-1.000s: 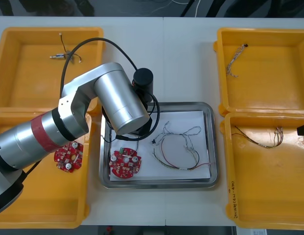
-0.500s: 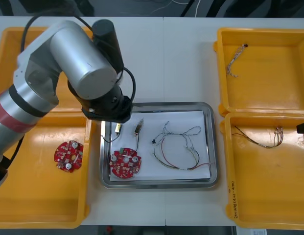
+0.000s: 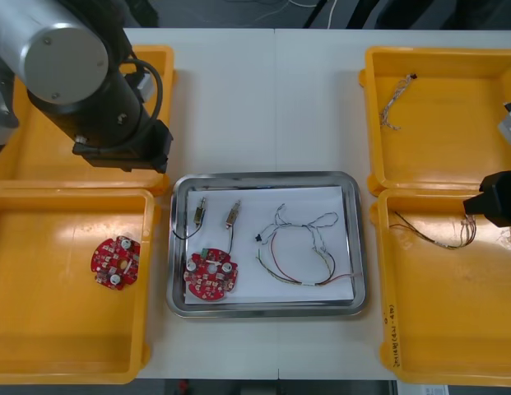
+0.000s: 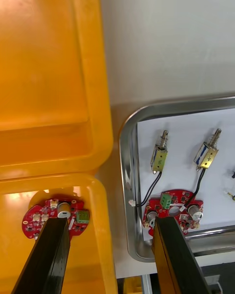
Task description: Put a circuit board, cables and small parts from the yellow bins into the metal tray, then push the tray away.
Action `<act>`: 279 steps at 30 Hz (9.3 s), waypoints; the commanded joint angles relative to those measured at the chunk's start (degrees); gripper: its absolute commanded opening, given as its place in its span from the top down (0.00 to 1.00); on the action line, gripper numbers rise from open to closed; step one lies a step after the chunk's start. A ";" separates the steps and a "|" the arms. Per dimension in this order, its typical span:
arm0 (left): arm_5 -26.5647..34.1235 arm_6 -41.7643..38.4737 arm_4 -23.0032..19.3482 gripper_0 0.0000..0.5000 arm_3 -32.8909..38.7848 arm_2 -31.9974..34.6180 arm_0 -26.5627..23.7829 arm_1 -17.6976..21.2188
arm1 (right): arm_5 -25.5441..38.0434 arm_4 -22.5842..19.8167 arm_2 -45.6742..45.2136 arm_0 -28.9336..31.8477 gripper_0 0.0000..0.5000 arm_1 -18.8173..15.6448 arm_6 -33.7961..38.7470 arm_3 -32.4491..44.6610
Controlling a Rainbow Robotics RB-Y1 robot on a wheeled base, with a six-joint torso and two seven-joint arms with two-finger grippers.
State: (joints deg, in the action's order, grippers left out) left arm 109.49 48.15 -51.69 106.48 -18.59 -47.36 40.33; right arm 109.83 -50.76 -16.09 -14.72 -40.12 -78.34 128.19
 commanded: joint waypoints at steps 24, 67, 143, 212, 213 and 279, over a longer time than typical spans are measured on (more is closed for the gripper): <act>0.51 11.79 -3.77 0.00 13.05 25.53 22.23 14.17 | 0.17 -2.68 33.41 -24.92 0.00 0.39 0.73 1.71; 0.51 16.98 -3.06 0.00 19.55 32.12 34.97 12.76 | -13.24 7.95 78.23 -35.90 0.00 8.65 -8.94 -5.41; 0.51 16.98 -3.06 0.00 19.55 32.12 34.97 12.76 | -18.42 25.27 91.24 -29.93 0.10 14.54 -9.90 -12.71; 0.51 16.98 -3.06 0.00 19.55 32.12 34.97 12.76 | -20.27 28.26 92.38 -44.69 0.92 10.94 -9.90 -16.57; 0.51 16.98 -3.06 0.00 19.55 32.12 34.97 12.76 | -20.27 28.26 92.38 -44.96 0.91 11.03 -9.90 -16.84; 0.51 16.98 -3.06 0.00 19.55 32.12 34.97 12.76 | -35.91 28.26 96.43 -62.53 0.98 11.64 -10.69 -36.17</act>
State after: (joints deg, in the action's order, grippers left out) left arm 109.62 61.74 -54.87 124.32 11.86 -13.30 51.94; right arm 74.82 -23.05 78.87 -73.08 -29.29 -86.40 92.40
